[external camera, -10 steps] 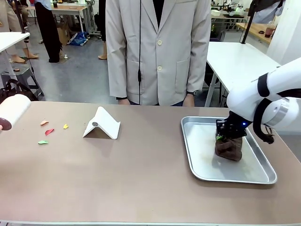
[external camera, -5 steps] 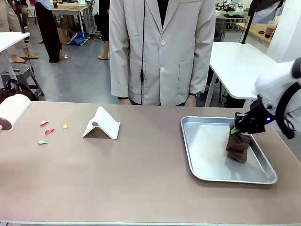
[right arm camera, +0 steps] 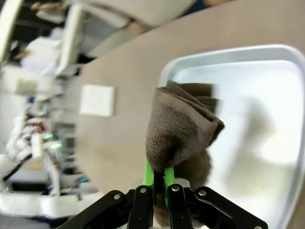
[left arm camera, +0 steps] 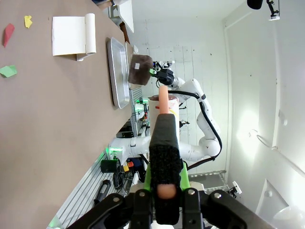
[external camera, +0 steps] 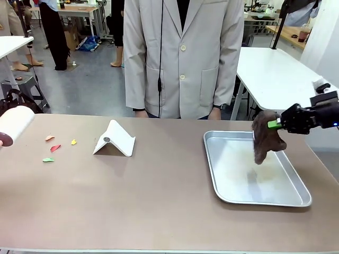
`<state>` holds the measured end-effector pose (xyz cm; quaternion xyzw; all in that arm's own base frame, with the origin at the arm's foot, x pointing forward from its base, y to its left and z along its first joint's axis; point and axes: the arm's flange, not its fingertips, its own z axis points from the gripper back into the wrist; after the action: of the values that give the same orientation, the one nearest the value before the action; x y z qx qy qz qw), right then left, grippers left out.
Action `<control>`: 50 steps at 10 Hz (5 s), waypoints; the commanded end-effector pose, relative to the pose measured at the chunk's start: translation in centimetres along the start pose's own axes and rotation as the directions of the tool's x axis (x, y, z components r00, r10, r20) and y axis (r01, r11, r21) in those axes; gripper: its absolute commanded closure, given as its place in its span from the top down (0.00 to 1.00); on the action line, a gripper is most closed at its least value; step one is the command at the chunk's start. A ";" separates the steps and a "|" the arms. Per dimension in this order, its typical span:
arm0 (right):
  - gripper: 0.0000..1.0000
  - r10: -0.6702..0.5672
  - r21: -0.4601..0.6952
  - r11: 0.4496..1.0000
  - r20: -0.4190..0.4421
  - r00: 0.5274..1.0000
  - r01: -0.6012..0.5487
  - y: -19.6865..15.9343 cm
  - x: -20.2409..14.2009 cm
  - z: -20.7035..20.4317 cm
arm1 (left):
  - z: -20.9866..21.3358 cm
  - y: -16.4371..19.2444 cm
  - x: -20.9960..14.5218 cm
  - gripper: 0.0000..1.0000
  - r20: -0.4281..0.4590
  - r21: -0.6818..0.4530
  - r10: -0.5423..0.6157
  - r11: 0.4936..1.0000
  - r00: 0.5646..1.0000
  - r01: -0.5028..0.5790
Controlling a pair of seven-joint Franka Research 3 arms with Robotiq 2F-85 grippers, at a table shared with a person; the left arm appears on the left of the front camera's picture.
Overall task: Clean the surface of the table.
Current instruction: If a person points to the right, clean the right side of the table with your right hand, and if they point to the left, clean the left side with your left hand.
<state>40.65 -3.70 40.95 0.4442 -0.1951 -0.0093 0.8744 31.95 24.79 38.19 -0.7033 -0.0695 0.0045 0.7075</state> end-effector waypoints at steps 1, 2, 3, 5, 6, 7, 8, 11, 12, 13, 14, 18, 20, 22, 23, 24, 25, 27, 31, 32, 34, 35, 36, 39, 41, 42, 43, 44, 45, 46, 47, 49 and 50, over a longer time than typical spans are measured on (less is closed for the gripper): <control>0.09 0.031 0.326 0.945 -0.026 0.999 -0.021 -1.8 -0.8 1.2 | 0.2 -0.4 -0.3 0.00 -0.006 -0.013 -0.009 1.000 1.000 0.008; 0.09 0.021 0.448 0.894 -0.011 1.000 -0.014 -1.9 -1.0 2.1 | 0.2 -0.4 -0.3 0.00 -0.006 -0.013 -0.009 1.000 1.000 0.008; 0.09 0.002 0.508 0.861 0.005 1.000 -0.004 -2.0 -1.1 2.8 | 0.2 -0.4 -0.3 0.00 -0.006 -0.013 -0.009 1.000 1.000 0.008; 0.09 -0.002 0.522 0.852 0.034 0.999 -0.016 -1.9 -1.7 4.2 | 0.2 -0.4 -0.3 0.00 -0.006 -0.013 -0.009 1.000 1.000 0.008; 0.09 0.003 0.519 0.855 0.046 0.999 -0.026 -1.9 -2.1 4.7 | 0.2 -0.4 -0.3 0.00 -0.006 -0.013 -0.009 1.000 1.000 0.008; 0.09 -0.011 0.478 0.878 0.049 0.999 -0.014 -1.9 -2.2 4.9 | 0.2 -0.4 -0.3 0.00 -0.006 -0.013 -0.009 1.000 1.000 0.008; 0.09 -0.001 0.432 0.901 0.045 0.999 -0.018 -1.8 -2.3 4.7 | 0.2 -0.4 -0.3 0.00 -0.006 -0.013 -0.009 1.000 1.000 0.008; 0.09 -0.029 0.516 0.856 0.029 0.999 0.010 -2.4 -2.6 4.8 | 0.2 -0.4 -0.3 0.00 -0.006 -0.013 -0.009 1.000 1.000 0.008; 0.09 -0.029 0.516 0.856 0.029 0.999 0.010 -2.4 -2.6 4.8 | 0.2 -0.4 -0.3 0.00 -0.006 -0.013 -0.009 1.000 1.000 0.008; 0.09 -0.029 0.516 0.856 0.029 0.999 0.010 -2.4 -2.6 4.8 | 0.2 -0.4 -0.3 0.00 -0.006 -0.013 -0.009 1.000 1.000 0.008; 0.09 -0.029 0.516 0.856 0.029 0.999 0.010 -2.4 -2.6 4.8 | 0.2 -0.4 -0.3 0.00 -0.006 -0.013 -0.009 1.000 1.000 0.008; 0.09 0.008 0.447 0.894 0.050 0.999 -0.030 -2.6 -2.4 4.9 | 0.2 -0.4 -0.3 0.00 -0.006 -0.013 -0.009 1.000 1.000 0.008; 0.09 0.063 0.353 0.932 0.064 0.996 -0.082 -3.0 -1.6 5.2 | 0.2 -0.4 -0.3 0.00 -0.006 -0.013 -0.009 1.000 1.000 0.008; 0.09 0.095 0.242 0.964 0.070 0.993 -0.109 -3.2 -1.1 5.0 | 0.2 -0.4 -0.3 0.00 -0.006 -0.013 -0.009 1.000 1.000 0.008; 0.09 0.112 0.183 0.975 0.077 0.991 -0.125 -3.4 -0.9 4.3 | 0.2 -0.4 -0.3 0.00 -0.006 -0.013 -0.009 1.000 1.000 0.008; 0.09 0.127 0.110 0.985 0.087 0.988 -0.136 -3.8 -0.6 3.6 | 0.2 -0.4 -0.3 0.00 -0.006 -0.013 -0.009 1.000 1.000 0.008; 0.09 0.139 0.053 0.988 0.083 0.987 -0.144 -4.4 -0.3 2.6 | 0.2 -0.4 -0.3 0.00 -0.006 -0.013 -0.009 1.000 1.000 0.008; 0.09 0.155 -0.046 0.987 0.095 0.983 -0.151 -6.2 0.9 0.6 | 0.2 -0.4 -0.3 0.00 -0.006 -0.013 -0.009 1.000 1.000 0.008; 0.09 0.193 -0.232 0.957 0.072 0.978 -0.172 -8.4 2.3 -1.3 | 0.2 -0.4 -0.3 0.00 -0.006 -0.013 -0.009 1.000 1.000 0.008; 0.09 0.198 -0.256 0.951 0.069 0.978 -0.174 -8.9 2.4 -1.7 | 0.2 -0.4 -0.3 0.00 -0.006 -0.013 -0.009 1.000 1.000 0.008; 0.09 0.199 -0.316 0.931 0.028 0.980 -0.180 -10.4 2.4 -3.6 | 0.2 -0.4 -0.3 0.00 -0.006 -0.013 -0.009 1.000 1.000 0.008; 0.09 0.190 -0.339 0.925 0.015 0.982 -0.174 -11.4 2.5 -4.7 | 0.2 -0.4 -0.3 0.00 -0.006 -0.013 -0.009 1.000 1.000 0.008; 0.09 0.174 -0.351 0.923 0.010 0.985 -0.160 -12.5 2.5 -5.7 | 0.2 -0.4 -0.3 0.00 -0.006 -0.013 -0.009 1.000 1.000 0.008; 0.09 0.124 -0.367 0.922 -0.016 0.992 -0.121 -14.5 2.1 -7.9 | 0.2 -0.4 -0.3 0.00 -0.006 -0.013 -0.009 1.000 1.000 0.008; 0.09 0.121 -0.357 0.926 -0.038 0.992 -0.126 -14.5 1.6 -9.0 | 0.2 -0.4 -0.3 0.00 -0.006 -0.013 -0.009 1.000 1.000 0.008; 0.09 0.126 -0.352 0.926 -0.048 0.991 -0.135 -14.2 1.4 -9.5 | 0.2 -0.4 -0.3 0.00 -0.006 -0.013 -0.009 1.000 1.000 0.008; 0.09 0.130 -0.342 0.929 -0.057 0.990 -0.142 -13.9 1.2 -10.0 | 0.2 -0.4 -0.3 0.00 -0.006 -0.013 -0.009 1.000 1.000 0.008; 0.09 0.140 -0.340 0.928 -0.066 0.988 -0.154 -13.4 1.1 -10.3 | 0.2 -0.4 -0.3 0.00 -0.006 -0.013 -0.009 1.000 1.000 0.008; 0.09 0.158 -0.344 0.923 -0.066 0.985 -0.171 -13.0 1.2 -10.3 | 0.2 -0.4 -0.3 0.00 -0.006 -0.013 -0.009 1.000 1.000 0.008; 0.09 0.175 -0.363 0.913 -0.066 0.982 -0.187 -12.5 1.4 -9.7 | 0.2 -0.4 -0.3 0.00 -0.006 -0.013 -0.009 1.000 1.000 0.008; 0.09 0.184 -0.372 0.907 -0.064 0.981 -0.194 -12.0 1.7 -9.2 | 0.2 -0.4 -0.3 0.00 -0.006 -0.013 -0.009 1.000 1.000 0.008; 0.09 0.219 -0.394 0.886 -0.106 0.970 -0.244 -10.6 2.2 -8.8 | 0.2 -0.4 -0.3 0.00 -0.006 -0.013 -0.009 1.000 1.000 0.008; 0.09 0.250 -0.396 0.873 -0.136 0.959 -0.284 -9.4 2.2 -9.0 | 0.2 -0.4 -0.3 0.00 -0.006 -0.013 -0.009 1.000 1.000 0.008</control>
<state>47.88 -3.91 28.73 0.2373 -0.2157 0.0712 0.9445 31.96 24.79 38.16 -0.7034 -0.0692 0.0047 0.7074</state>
